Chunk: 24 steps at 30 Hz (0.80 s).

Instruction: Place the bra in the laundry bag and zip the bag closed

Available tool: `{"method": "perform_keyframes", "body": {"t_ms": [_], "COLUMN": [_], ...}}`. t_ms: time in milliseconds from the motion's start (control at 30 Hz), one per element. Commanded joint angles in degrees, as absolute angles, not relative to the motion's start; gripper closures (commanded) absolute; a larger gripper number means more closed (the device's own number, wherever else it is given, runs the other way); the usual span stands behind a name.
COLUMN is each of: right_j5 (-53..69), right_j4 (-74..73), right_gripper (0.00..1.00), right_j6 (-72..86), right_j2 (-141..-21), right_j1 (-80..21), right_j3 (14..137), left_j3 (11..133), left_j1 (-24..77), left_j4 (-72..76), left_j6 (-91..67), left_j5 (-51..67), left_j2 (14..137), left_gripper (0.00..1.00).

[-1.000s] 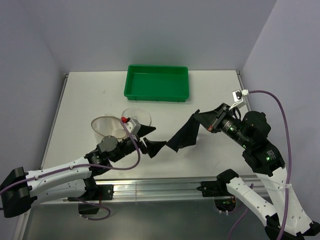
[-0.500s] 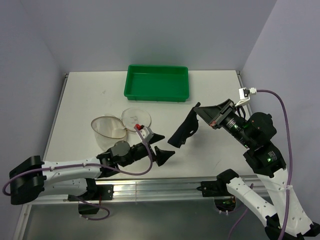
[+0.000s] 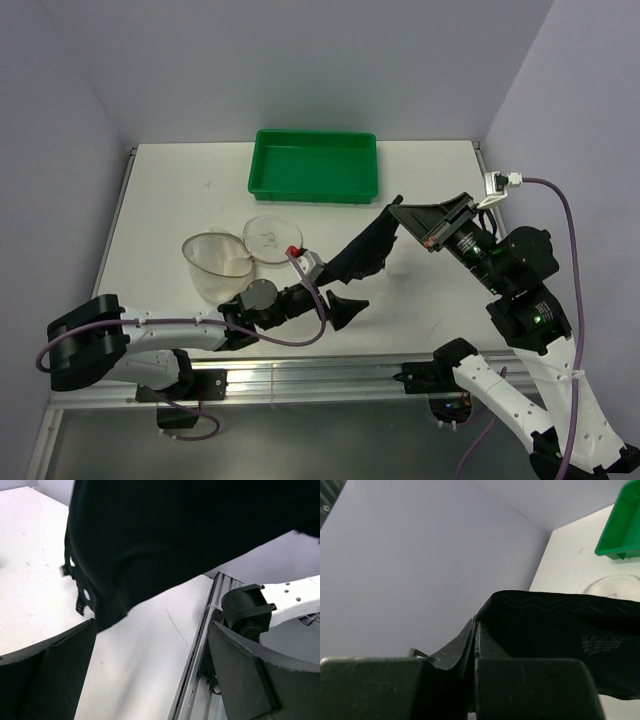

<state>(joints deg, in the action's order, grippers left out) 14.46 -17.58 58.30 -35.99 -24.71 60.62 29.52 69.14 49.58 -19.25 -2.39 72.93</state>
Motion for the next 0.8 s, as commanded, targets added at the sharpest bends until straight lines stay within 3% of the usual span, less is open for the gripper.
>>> {"method": "perform_keyframes", "body": {"t_ms": [0, 133, 267, 400, 467, 500, 533, 633, 767], "right_j5": [14.24, 14.68, 15.11, 15.73, 16.7, 16.87, 16.87, 16.0, 17.31], "right_j4": [-12.31, -12.13, -11.69, -10.46, -9.85, -9.93, -10.11, -10.55, -10.81], "right_gripper": [1.0, 1.0, 1.0, 1.0, 1.0, 1.0, 1.0, 1.0, 1.0], "right_j6": [60.2, 60.56, 60.99, 61.7, 62.14, 62.05, 61.88, 61.26, 61.0], "right_j2": [-36.04, -36.04, -35.86, -35.51, -35.42, -35.16, -34.9, -33.58, -33.13], "right_j1": [-24.87, -25.31, -25.4, -25.31, -25.23, -25.31, -25.31, -25.22, -24.87], "right_j3": [60.29, 59.86, 58.8, 58.19, 57.74, 57.92, 57.83, 57.83, 58.01], "left_j3": [33.39, 36.38, 37.97, 38.41, 38.58, 38.15, 37.62, 35.87, 34.72], "left_j1": [69.52, 69.26, 68.91, 68.38, 67.94, 67.68, 67.68, 67.68, 67.59], "left_j4": [55.46, 59.23, 65.2, 69.07, 69.43, 69.43, 69.52, 68.83, 66.8], "left_j6": [-18.9, -15.92, -15.56, -14.68, -14.68, -14.76, -14.68, -14.41, -11.61], "left_j5": [-3.51, -12.29, -13.88, -15.9, -16.08, -16.78, -17.48, -20.81, -23.46], "left_j2": [75.14, 78.57, 82.34, 84.9, 85.08, 84.82, 84.38, 82.1, 77.97], "left_gripper": [0.01, 0.01, 0.01, 0.09, 0.29, 0.51, 0.66, 1.0, 1.0]}}
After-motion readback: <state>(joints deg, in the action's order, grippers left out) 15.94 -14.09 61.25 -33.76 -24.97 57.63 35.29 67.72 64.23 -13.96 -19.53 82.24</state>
